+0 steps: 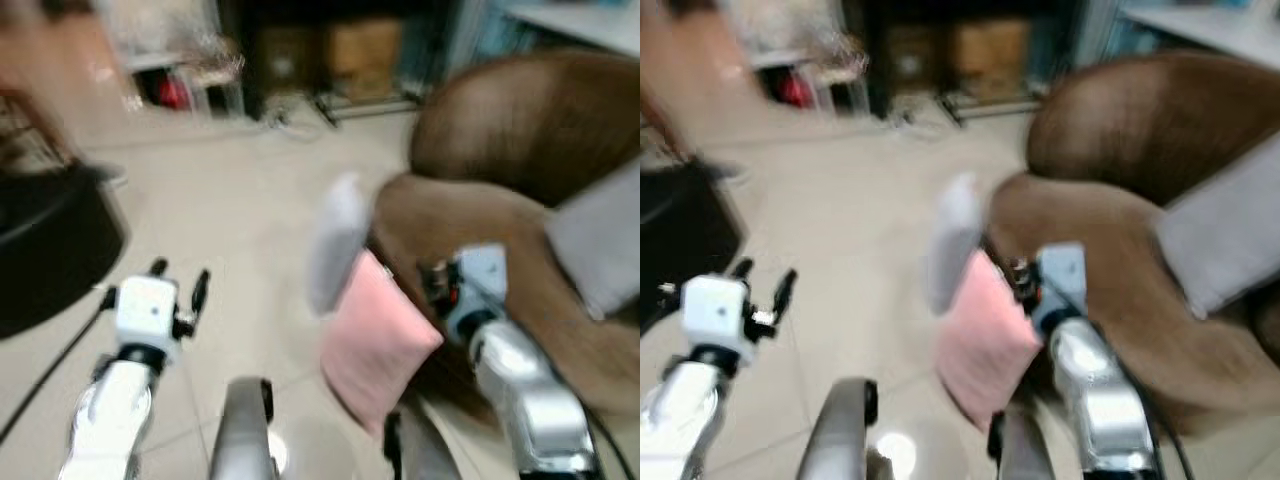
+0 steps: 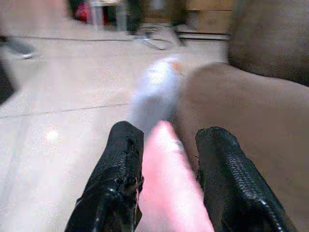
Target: Move the pillow to the sofa from floor
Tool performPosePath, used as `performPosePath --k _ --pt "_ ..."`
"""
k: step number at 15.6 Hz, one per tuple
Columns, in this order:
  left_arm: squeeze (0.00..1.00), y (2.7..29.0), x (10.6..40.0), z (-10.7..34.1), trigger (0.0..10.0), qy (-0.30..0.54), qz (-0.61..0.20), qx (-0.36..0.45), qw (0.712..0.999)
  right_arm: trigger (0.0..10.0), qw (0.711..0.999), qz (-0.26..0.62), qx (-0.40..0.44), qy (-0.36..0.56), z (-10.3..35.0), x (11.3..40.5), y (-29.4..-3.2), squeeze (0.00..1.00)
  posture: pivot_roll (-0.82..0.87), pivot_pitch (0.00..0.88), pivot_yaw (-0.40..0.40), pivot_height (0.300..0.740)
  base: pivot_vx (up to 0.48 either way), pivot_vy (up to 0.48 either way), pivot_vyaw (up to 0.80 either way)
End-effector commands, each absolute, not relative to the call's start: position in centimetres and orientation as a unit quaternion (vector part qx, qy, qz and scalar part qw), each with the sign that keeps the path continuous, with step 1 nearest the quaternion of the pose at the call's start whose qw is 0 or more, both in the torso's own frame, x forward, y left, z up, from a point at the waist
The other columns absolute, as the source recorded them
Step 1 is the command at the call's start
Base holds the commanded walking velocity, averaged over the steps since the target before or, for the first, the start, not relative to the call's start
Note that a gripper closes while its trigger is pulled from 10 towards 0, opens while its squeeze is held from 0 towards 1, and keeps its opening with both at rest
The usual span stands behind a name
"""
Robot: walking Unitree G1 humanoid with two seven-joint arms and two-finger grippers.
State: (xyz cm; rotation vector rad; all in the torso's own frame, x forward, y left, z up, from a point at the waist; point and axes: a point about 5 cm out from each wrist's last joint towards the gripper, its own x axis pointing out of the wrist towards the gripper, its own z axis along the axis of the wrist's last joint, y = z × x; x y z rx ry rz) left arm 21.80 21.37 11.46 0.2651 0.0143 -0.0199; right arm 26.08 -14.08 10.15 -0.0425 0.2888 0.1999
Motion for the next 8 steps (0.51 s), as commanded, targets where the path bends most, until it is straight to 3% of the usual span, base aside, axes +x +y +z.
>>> performPosePath --k 1,8 --pt "0.0 20.37 22.4 12.25 10.0 -0.014 -0.026 0.125 0.992 10.0 0.987 0.09 -0.036 0.128 11.07 26.41 -14.77 0.0 -0.08 0.0 -0.043 0.583 0.368 0.0 0.0" --pt "0.0 20.29 22.26 12.15 10.0 -0.014 -0.028 0.125 0.992 10.0 0.987 0.077 -0.026 0.135 10.88 26.42 -15.14 0.0 -0.08 0.0 -0.046 0.583 0.366 0.0 0.0"
